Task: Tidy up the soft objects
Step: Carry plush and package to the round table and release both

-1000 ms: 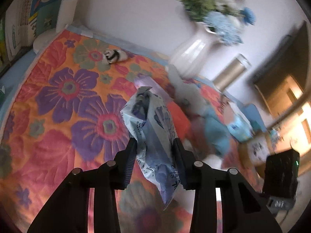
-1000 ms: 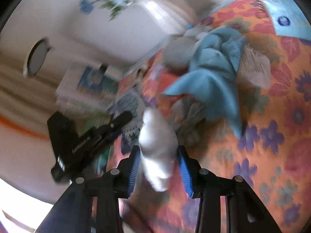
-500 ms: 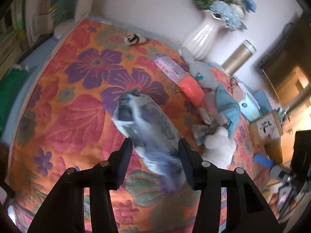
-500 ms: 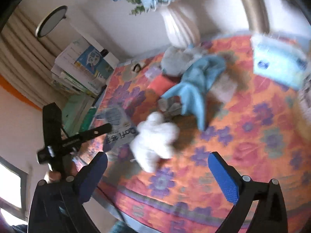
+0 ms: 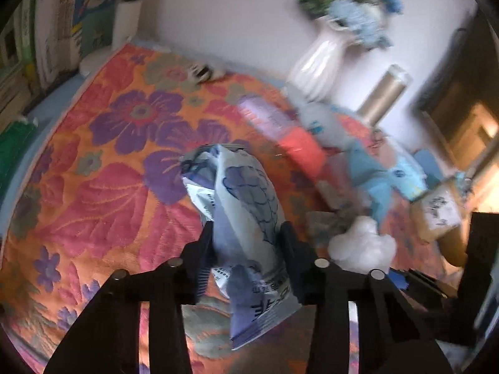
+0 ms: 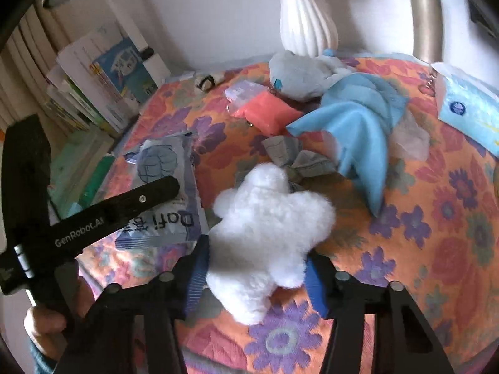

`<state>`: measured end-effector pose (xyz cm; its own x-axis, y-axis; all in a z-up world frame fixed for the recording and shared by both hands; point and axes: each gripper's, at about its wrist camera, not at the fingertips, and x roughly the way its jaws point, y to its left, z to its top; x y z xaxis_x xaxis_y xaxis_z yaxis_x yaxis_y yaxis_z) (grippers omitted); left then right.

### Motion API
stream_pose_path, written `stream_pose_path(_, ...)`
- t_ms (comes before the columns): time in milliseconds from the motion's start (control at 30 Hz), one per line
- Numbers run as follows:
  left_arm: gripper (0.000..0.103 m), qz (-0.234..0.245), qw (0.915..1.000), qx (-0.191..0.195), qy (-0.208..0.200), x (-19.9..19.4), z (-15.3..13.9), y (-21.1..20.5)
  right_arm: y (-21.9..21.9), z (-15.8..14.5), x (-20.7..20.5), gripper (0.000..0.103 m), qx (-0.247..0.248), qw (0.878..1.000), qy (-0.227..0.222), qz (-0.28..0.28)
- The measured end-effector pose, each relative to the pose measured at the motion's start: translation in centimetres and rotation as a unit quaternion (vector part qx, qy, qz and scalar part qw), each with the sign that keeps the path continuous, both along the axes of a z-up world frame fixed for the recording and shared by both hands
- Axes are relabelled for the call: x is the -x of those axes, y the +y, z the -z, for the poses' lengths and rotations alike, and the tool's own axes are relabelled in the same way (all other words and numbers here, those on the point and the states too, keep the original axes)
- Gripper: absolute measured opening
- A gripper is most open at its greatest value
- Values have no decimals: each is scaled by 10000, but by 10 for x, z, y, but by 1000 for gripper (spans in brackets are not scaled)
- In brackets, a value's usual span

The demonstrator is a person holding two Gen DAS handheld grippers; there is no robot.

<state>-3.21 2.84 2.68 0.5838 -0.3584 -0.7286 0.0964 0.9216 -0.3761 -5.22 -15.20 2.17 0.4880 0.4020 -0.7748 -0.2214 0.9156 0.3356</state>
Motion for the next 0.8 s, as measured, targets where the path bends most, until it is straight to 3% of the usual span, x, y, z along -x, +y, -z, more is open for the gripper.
stream_pose_path(100, 37, 194, 9990, 350, -202, 10, -20, 1, -23, -20, 14, 53, -290, 9992, -228, 142)
stream_pose_path(200, 35, 378, 9977, 361, -428, 17, -45, -14, -50, -49, 29, 53, -297, 9966, -642, 422)
stream_pose_path(467, 34, 1205, 9877, 298, -956, 16, -100, -105, -129, -116, 66, 53, -204, 9819, -1521, 1108)
stream_pose_path(567, 34, 1593, 9794, 378, -1183, 15, -125, -147, -173, -144, 88, 53, -158, 9686, -1962, 1522)
stream_pose_path(667, 34, 2032, 9676, 536, -1399, 14, -153, -196, -232, -168, 107, 53, -125, 9472, -2332, 2198)
stream_pose_path(800, 34, 2633, 9497, 704, -1542, 11, -182, -270, -306, -175, 119, 53, 62, 9177, -2391, 3172)
